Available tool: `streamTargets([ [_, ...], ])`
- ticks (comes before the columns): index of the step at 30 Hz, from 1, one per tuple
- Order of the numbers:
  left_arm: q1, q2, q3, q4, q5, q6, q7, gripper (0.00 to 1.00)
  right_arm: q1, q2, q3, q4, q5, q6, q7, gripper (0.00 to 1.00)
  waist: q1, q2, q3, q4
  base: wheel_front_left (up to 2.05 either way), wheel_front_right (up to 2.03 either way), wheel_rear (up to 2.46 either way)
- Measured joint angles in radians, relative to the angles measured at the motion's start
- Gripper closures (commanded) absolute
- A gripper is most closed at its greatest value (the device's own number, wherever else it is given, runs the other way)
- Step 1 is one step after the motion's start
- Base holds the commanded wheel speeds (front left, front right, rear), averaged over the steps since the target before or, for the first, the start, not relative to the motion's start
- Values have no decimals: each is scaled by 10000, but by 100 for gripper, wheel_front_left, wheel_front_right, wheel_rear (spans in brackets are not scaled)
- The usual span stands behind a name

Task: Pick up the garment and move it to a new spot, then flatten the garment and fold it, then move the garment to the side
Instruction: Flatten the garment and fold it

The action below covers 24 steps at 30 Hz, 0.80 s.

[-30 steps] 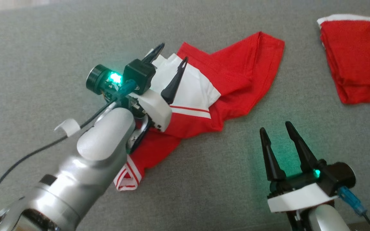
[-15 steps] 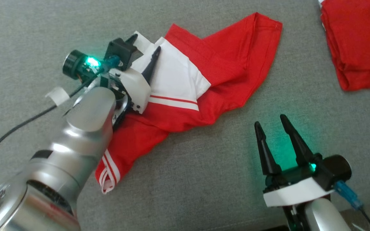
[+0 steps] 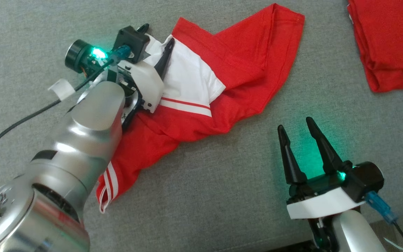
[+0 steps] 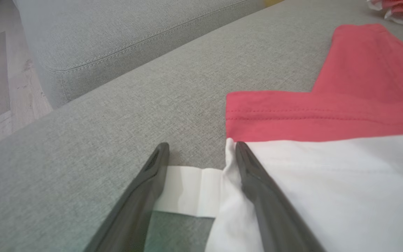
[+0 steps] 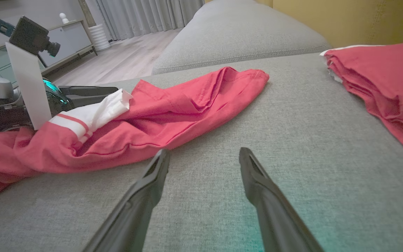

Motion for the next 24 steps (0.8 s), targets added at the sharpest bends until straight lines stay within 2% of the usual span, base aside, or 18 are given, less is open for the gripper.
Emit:
streamTargets([
  [5,-17,104,-533,-355,-487,15,228,0,-30,0,-21,0,44,0,0,0,0,0,19,-16,0,0,0],
  [6,-33,146,-673,-433,-606,15,301,8,-39,0,-21,0,73,0,0,0,0,0,23,-26,0,0,0],
  [7,-33,146,-673,-433,-606,15,301,24,-39,0,-21,0,73,0,0,0,0,0,23,-26,0,0,0],
  [8,-40,196,-784,-548,-729,15,393,51,-58,0,-19,0,73,0,0,0,0,0,29,-41,0,0,0],
  [9,-44,226,-934,-667,-861,13,468,66,-97,0,-19,0,73,0,0,0,0,0,38,-56,0,0,0],
  [10,-45,234,-1064,-796,-1009,12,537,92,-152,0,-21,-2,73,0,0,0,0,0,46,-69,0,0,0],
  [11,-47,245,-1221,-943,-1156,13,685,100,-192,0,-23,-10,73,0,0,0,0,0,51,-79,0,0,0],
  [17,-68,522,-1964,-1590,-1971,44,890,100,-198,0,-169,-12,73,0,-2,0,2,0,-27,24,0,0,0],
  [21,32,499,-2199,-1465,-1918,0,-102,100,-165,0,-316,-13,73,0,0,0,2,-1,-247,206,0,0,0],
  [24,89,431,-2173,-1315,-1841,144,-905,100,-133,-2,-349,-21,73,0,-2,0,1,0,-520,397,0,0,0],
])
